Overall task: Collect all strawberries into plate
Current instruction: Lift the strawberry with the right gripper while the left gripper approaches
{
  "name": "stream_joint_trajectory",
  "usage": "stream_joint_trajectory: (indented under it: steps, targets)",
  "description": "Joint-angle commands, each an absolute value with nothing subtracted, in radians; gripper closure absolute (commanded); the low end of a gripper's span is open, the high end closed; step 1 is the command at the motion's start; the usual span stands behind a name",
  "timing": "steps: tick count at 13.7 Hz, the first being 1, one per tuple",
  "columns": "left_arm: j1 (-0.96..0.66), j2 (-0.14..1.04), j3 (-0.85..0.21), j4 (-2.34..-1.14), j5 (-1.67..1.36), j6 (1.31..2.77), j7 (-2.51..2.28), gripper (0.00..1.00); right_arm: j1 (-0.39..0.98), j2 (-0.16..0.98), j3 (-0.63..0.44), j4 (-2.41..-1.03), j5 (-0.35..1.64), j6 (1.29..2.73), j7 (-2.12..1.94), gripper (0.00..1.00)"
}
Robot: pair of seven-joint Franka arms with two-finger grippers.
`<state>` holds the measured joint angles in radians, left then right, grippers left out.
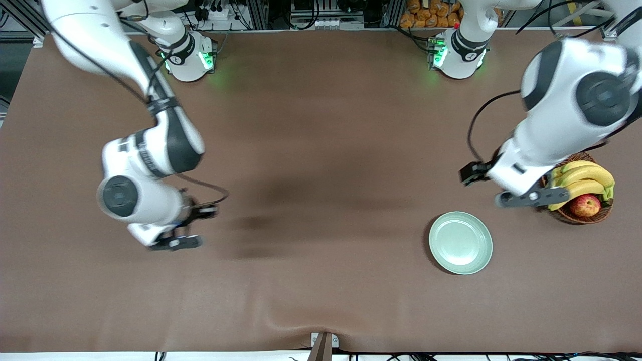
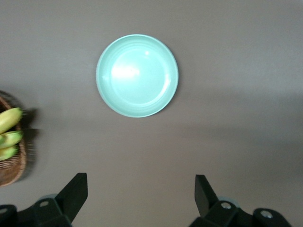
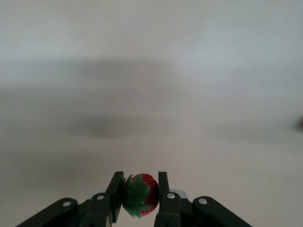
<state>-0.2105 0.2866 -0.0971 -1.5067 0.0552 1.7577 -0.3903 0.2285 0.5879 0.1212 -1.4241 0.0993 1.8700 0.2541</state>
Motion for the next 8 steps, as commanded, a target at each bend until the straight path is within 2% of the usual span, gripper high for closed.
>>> stream_joint_trajectory:
  steps: [1, 4, 8]
  targets:
    - [-0.251, 0.354, -0.097, -1.465, 0.061, 1.807, -0.492, 0.00, 0.331, 0.607, 0.106, -1.443, 0.237, 1.876, 0.285, 1.00]
    - [-0.294, 0.425, -0.095, -1.463, -0.007, 1.909, -0.633, 0.00, 0.440, 0.646, 0.103, -1.442, 0.242, 1.963, 0.346, 1.00]
    - [-0.351, 0.538, -0.095, -1.404, -0.009, 1.995, -0.785, 0.00, 0.580, 0.724, 0.103, -1.442, 0.268, 2.069, 0.417, 1.00]
